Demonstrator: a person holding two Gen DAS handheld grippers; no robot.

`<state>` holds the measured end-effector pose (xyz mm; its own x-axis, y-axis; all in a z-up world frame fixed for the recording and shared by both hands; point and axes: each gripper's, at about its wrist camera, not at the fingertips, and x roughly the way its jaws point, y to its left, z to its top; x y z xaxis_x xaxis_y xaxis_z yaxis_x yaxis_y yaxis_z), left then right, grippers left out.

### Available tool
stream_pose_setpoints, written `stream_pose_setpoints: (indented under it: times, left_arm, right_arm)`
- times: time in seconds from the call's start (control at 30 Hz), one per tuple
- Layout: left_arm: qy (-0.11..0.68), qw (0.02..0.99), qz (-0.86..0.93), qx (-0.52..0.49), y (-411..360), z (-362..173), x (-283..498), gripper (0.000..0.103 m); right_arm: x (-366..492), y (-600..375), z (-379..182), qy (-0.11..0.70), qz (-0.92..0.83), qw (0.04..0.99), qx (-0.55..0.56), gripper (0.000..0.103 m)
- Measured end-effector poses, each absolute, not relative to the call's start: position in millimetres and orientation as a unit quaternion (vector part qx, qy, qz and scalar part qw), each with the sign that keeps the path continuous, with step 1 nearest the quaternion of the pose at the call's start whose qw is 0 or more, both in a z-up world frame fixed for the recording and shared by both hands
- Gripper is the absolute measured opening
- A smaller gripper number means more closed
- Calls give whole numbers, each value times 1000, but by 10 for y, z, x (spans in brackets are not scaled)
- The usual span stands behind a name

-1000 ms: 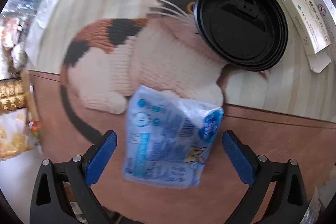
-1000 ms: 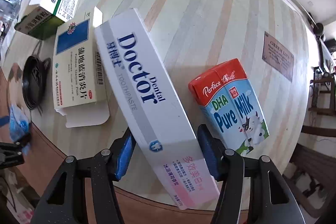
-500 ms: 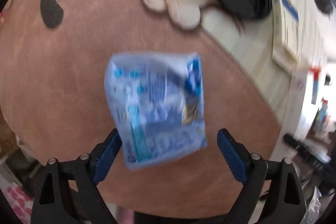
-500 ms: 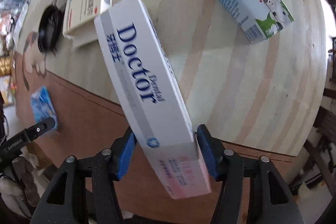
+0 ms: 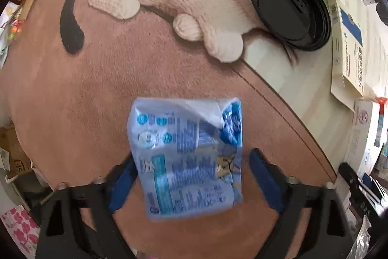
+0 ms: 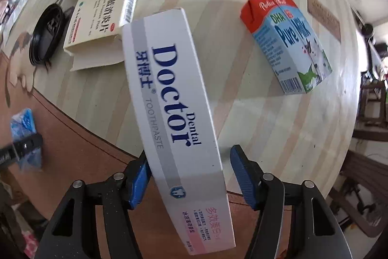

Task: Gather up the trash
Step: 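Grasp the blue wrapper with left gripper while right gripper grasps the Doctor toothpaste box, then carry the blue wrapper and Doctor box from the table to the bin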

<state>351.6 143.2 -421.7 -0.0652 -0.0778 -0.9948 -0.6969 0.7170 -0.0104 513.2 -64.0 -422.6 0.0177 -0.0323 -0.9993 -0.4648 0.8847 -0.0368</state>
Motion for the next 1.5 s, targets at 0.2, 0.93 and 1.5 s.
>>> stream_pose_setpoints:
  times: [0.2, 0.93, 1.5]
  left_arm:
    - [672, 640, 245, -280, 1470, -4049, 3349, 47]
    - [536, 741, 282, -289, 1179, -2764, 1981, 43]
    - [514, 657, 363, -415, 742, -3433, -1112, 43]
  right_arm:
    - [4754, -690, -4212, 683, 171, 688, -177, 52]
    - [3436, -519, -2988, 625, 300, 700, -172, 51]
    - [477, -236, -3633, 639, 414, 584, -280, 51]
